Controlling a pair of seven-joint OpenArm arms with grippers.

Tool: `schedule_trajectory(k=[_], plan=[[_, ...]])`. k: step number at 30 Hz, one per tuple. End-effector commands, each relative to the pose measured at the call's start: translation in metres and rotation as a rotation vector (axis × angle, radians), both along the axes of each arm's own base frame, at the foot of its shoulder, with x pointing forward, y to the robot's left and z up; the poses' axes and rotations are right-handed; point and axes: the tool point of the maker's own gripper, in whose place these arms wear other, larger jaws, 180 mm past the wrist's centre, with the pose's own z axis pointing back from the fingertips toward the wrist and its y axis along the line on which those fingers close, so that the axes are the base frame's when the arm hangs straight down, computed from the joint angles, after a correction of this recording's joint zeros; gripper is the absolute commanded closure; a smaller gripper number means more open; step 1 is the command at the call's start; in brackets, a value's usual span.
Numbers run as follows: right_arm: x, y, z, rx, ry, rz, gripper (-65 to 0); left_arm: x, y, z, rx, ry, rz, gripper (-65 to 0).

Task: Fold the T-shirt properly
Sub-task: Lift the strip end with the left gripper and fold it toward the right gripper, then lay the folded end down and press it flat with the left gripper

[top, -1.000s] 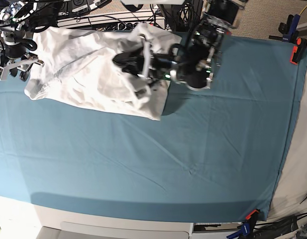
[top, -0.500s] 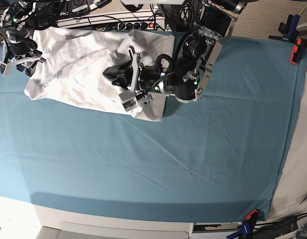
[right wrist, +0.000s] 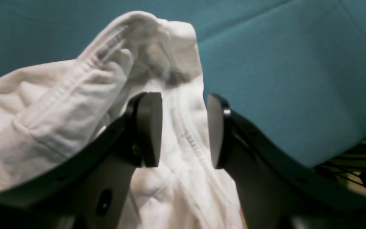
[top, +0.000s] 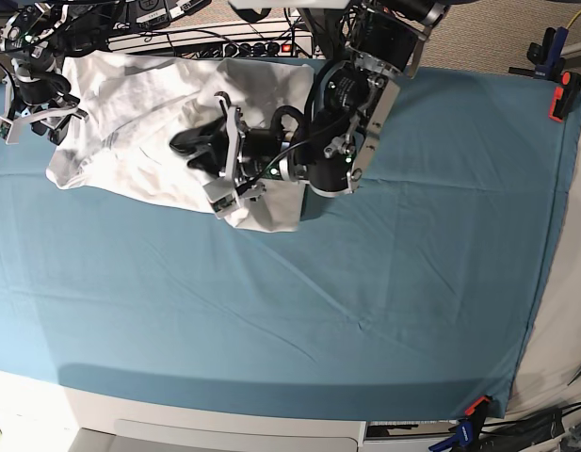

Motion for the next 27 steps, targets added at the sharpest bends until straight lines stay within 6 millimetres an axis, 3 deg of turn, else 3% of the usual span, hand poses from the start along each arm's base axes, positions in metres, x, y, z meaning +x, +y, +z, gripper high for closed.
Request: schedule_trajectory(k=[1, 3, 13, 15, 18, 22, 27], plan=[[0.007, -0.004, 0.014, -0.033, -0.042, 0.014, -23.9, 0.006, -0.007, 0.022, -0.070, -0.036, 0.003, -23.7], [0.007, -0.004, 0.014, -0.034, -0.042, 0.014, -23.9, 0.008, -0.006, 0.018, -0.041, -0.052, 0.007, -30.2], [0.007, -0.004, 0.014, -0.035, -0.043, 0.015, -23.9, 0.010, -0.003, 0.016, 0.011, -0.086, -0.007, -30.2], [0.007, -0.004, 0.014, -0.034, -0.043, 0.014, -23.9, 0.011, 0.000, 0.019, 0.046, -0.122, -0.024, -21.6], [0.007, -0.004, 0.014, -0.034, -0.043, 0.015, -23.9, 0.012, 0.009, 0.025, 0.077, -0.174, -0.025, 0.0], [0.007, -0.004, 0.014, -0.034, -0.043, 0.014, -23.9, 0.013, 0.025, 0.026, 0.106, -0.214, -0.007, 0.0], [0.007, -0.004, 0.014, -0.034, -0.043, 0.015, -23.9, 0.032, 0.050, -0.003, 0.259, -0.188, 0.121, 0.0]])
